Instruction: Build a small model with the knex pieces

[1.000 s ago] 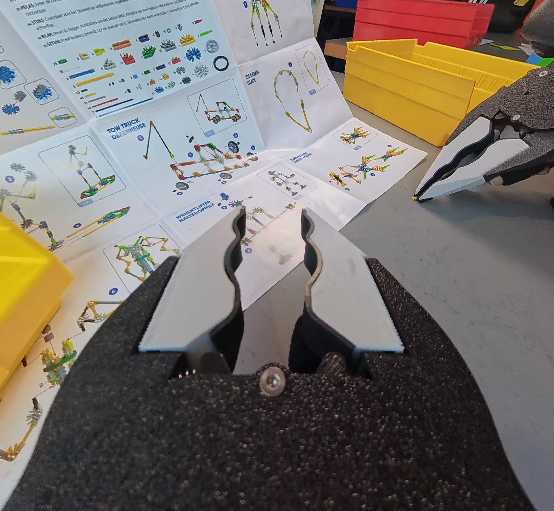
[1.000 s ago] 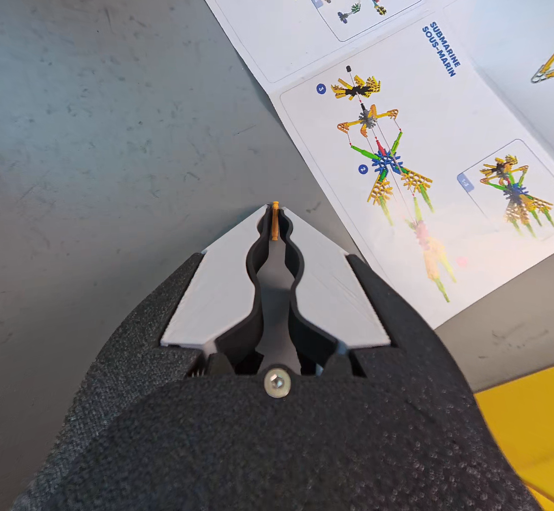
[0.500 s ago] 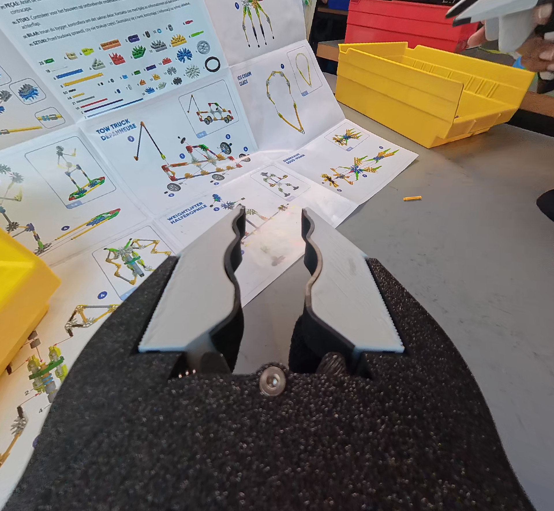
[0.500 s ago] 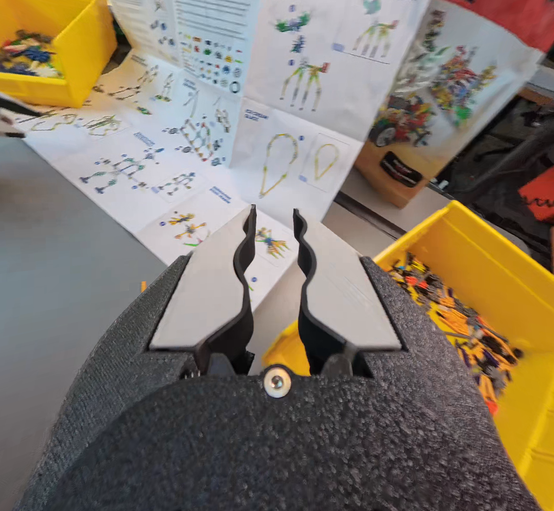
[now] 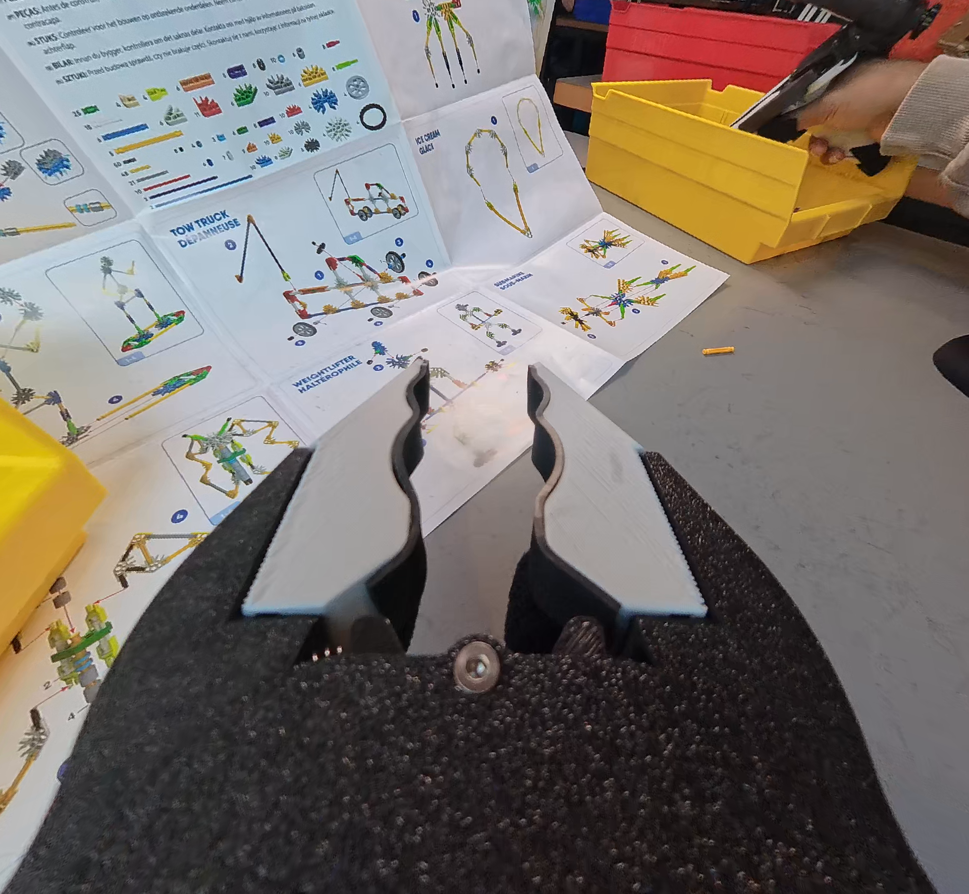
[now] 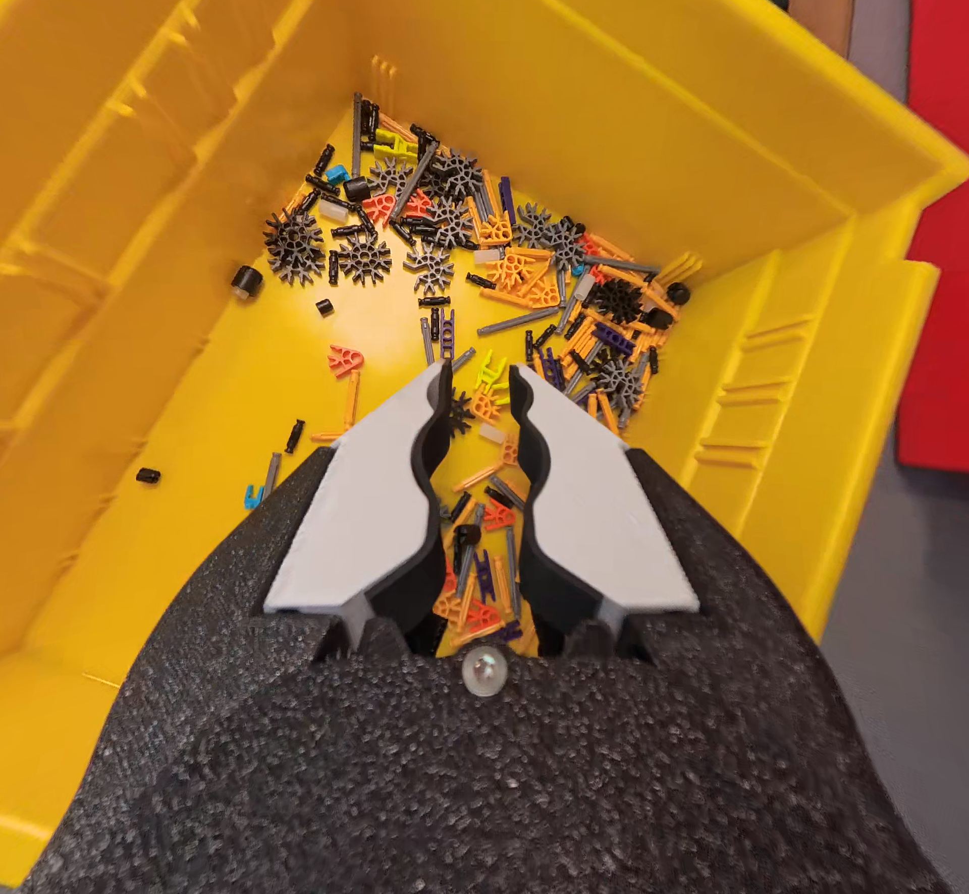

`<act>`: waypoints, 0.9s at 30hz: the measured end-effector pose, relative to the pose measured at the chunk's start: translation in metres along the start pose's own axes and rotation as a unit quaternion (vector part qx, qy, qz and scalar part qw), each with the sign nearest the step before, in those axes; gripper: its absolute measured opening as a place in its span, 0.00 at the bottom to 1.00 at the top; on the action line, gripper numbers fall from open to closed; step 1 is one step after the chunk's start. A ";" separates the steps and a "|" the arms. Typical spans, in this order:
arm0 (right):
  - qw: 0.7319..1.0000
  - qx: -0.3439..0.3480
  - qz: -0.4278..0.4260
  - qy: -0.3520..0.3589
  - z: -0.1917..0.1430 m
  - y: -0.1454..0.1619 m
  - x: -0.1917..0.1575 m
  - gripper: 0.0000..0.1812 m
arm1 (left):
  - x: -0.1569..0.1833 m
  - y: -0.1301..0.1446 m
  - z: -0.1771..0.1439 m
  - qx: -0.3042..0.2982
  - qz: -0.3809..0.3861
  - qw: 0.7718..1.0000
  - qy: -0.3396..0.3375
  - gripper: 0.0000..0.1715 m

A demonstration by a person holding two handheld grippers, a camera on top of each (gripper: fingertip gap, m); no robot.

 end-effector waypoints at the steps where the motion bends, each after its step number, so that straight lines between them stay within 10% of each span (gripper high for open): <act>1: 1.000 -0.006 0.014 -0.006 0.004 0.001 0.000 0.10 | 0.001 0.000 0.000 0.001 0.001 1.000 0.001 0.22; 27: 0.994 -0.053 0.078 -0.049 0.049 -0.008 0.004 0.06 | -0.004 0.006 0.002 -0.011 -0.013 1.000 0.000 0.22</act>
Point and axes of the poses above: each gripper's, where its closed fingertips meet, z out along the fingers, y out of its underside, x = y × z across the jaws, the point moved 1 cm from there along -z, back along the fingers, and after that the axes turned 4 degrees about y, right-handed, at the moved point
